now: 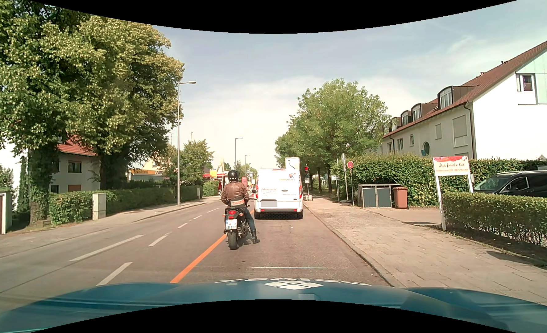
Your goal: Follow the waypoints while adhering to traffic rules and regulations
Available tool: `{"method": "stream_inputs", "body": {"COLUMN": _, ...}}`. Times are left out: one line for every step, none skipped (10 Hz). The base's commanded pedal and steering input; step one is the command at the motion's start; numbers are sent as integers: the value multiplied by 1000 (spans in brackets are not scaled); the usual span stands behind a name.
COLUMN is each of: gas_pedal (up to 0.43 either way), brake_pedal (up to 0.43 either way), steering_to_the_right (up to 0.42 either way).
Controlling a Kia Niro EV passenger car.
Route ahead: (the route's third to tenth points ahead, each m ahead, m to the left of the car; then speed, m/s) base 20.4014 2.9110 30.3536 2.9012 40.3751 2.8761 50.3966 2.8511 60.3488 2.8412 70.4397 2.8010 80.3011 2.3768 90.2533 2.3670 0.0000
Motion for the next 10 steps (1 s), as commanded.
{"method": "stream_inputs", "body": {"gas_pedal": 0, "brake_pedal": 0, "steering_to_the_right": -15}}
{"method": "stream_inputs", "body": {"gas_pedal": 0, "brake_pedal": 0, "steering_to_the_right": -16}}
{"method": "stream_inputs", "body": {"gas_pedal": 0, "brake_pedal": 0, "steering_to_the_right": -15}}
{"method": "stream_inputs", "body": {"gas_pedal": 0, "brake_pedal": 0, "steering_to_the_right": -15}}
{"method": "stream_inputs", "body": {"gas_pedal": 0, "brake_pedal": 0, "steering_to_the_right": -15}}
{"method": "stream_inputs", "body": {"gas_pedal": 0, "brake_pedal": 0, "steering_to_the_right": -15}}
{"method": "stream_inputs", "body": {"gas_pedal": 0, "brake_pedal": 0, "steering_to_the_right": -15}}
{"method": "stream_inputs", "body": {"gas_pedal": 0, "brake_pedal": 0, "steering_to_the_right": -15}}
{"method": "stream_inputs", "body": {"gas_pedal": 0, "brake_pedal": 0, "steering_to_the_right": -15}}
{"method": "stream_inputs", "body": {"gas_pedal": 0, "brake_pedal": 0, "steering_to_the_right": -15}}
